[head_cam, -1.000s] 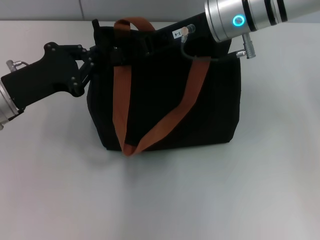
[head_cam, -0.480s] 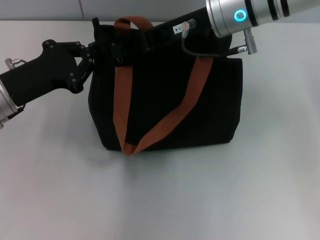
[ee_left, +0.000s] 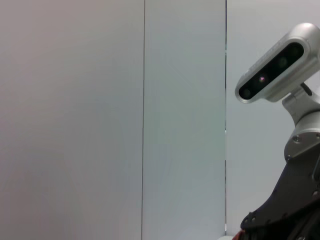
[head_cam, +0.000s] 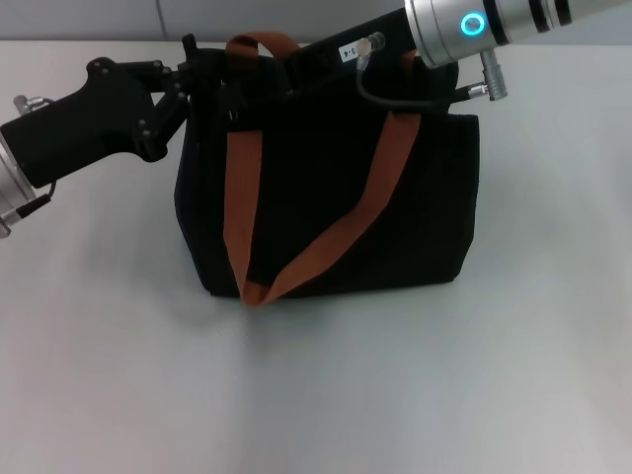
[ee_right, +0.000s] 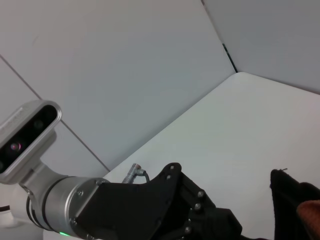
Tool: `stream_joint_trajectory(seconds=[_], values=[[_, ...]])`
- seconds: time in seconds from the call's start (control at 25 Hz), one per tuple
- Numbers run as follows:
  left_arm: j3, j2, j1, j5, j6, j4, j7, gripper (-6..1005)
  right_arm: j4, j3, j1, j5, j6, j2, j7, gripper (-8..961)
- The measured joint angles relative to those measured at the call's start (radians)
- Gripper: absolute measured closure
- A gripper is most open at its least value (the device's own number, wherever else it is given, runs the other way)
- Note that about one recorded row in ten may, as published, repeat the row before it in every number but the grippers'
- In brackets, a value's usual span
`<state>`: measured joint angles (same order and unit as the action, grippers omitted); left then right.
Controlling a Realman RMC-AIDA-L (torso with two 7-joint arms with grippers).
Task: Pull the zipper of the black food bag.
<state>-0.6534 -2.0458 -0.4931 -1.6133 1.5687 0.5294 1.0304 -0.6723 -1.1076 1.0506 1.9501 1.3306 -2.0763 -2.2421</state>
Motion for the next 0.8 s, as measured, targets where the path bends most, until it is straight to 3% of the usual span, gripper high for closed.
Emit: stream_joint_trajectory(seconds=[0.8], values=[[0.000,0.002,-0.014,0.005,0.009,0.001,0.022,954,-0.018,-0.037,-0.004,-0.001,-0.019,-0.011,0.007,740]])
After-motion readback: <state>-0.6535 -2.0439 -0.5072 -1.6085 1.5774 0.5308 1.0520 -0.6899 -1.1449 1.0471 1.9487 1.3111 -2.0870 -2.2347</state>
